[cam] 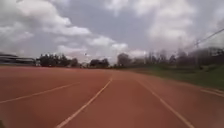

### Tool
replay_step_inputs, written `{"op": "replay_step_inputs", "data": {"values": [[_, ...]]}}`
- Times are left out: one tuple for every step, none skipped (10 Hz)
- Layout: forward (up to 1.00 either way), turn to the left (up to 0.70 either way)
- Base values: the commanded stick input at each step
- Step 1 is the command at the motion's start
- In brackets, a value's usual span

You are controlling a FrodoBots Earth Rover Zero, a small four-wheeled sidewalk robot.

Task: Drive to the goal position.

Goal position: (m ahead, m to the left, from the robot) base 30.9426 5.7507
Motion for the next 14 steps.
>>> {"op": "replay_step_inputs", "data": {"values": [[0.7,0.0],[0.7,0.0],[0.7,0.0],[0.7,0.0],[0.7,0.0],[0.7,0.0],[0.7,0.0],[0.7,0.0],[0.7,0.0],[0.7,0.0],[0.7,-0.35],[0.7,-0.35],[0.7,-0.33],[0.7,-0.19]]}}
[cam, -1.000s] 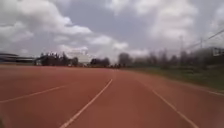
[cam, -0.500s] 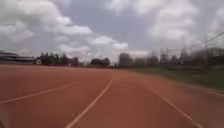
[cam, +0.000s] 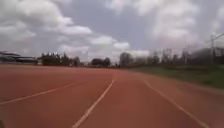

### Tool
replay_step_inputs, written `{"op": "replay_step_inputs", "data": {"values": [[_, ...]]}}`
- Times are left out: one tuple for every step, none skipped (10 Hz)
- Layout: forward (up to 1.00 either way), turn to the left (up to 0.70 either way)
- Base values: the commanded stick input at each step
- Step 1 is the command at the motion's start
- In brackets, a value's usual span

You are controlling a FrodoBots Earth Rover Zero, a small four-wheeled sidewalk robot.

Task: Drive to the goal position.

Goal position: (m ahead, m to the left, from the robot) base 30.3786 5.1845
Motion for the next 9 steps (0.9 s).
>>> {"op": "replay_step_inputs", "data": {"values": [[0.7,-0.06],[0.7,0.0],[0.7,0.0],[0.7,0.0],[0.7,0.0],[0.7,0.0],[0.7,0.0],[0.7,0.0],[0.7,0.0]]}}
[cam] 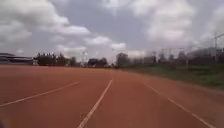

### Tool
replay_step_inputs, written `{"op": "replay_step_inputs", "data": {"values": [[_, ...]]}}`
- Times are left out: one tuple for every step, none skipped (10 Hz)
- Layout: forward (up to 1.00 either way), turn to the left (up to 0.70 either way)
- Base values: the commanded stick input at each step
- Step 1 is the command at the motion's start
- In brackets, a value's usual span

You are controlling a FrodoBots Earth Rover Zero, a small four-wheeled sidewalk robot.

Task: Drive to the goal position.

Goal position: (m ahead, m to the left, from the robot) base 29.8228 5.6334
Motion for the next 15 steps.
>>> {"op": "replay_step_inputs", "data": {"values": [[0.7,0.0],[0.7,0.0],[0.7,0.0],[0.7,0.0],[0.7,0.0],[0.7,0.0],[0.7,0.0],[0.7,-0.01],[0.7,-0.04],[0.7,-0.35],[0.7,-0.35],[0.7,-0.31],[0.7,-0.15],[0.7,0.0],[0.7,0.0]]}}
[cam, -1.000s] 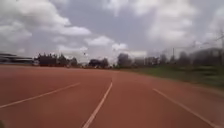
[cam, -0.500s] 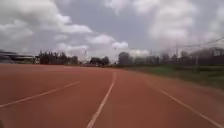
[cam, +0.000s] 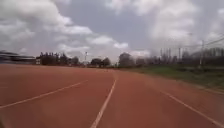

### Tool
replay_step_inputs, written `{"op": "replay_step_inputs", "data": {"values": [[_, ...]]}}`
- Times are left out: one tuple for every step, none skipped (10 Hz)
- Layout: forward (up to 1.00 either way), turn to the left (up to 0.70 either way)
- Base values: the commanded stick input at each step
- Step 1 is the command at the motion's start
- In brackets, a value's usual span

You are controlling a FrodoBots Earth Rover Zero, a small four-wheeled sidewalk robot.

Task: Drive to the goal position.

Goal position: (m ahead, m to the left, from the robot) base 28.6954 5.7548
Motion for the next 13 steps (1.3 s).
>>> {"op": "replay_step_inputs", "data": {"values": [[0.7,0.0],[0.7,0.0],[0.7,0.0],[0.7,0.0],[0.7,0.0],[0.7,0.0],[0.7,0.0],[0.7,0.0],[0.7,0.0],[0.7,0.0],[0.7,0.0],[0.7,0.0],[0.7,0.0]]}}
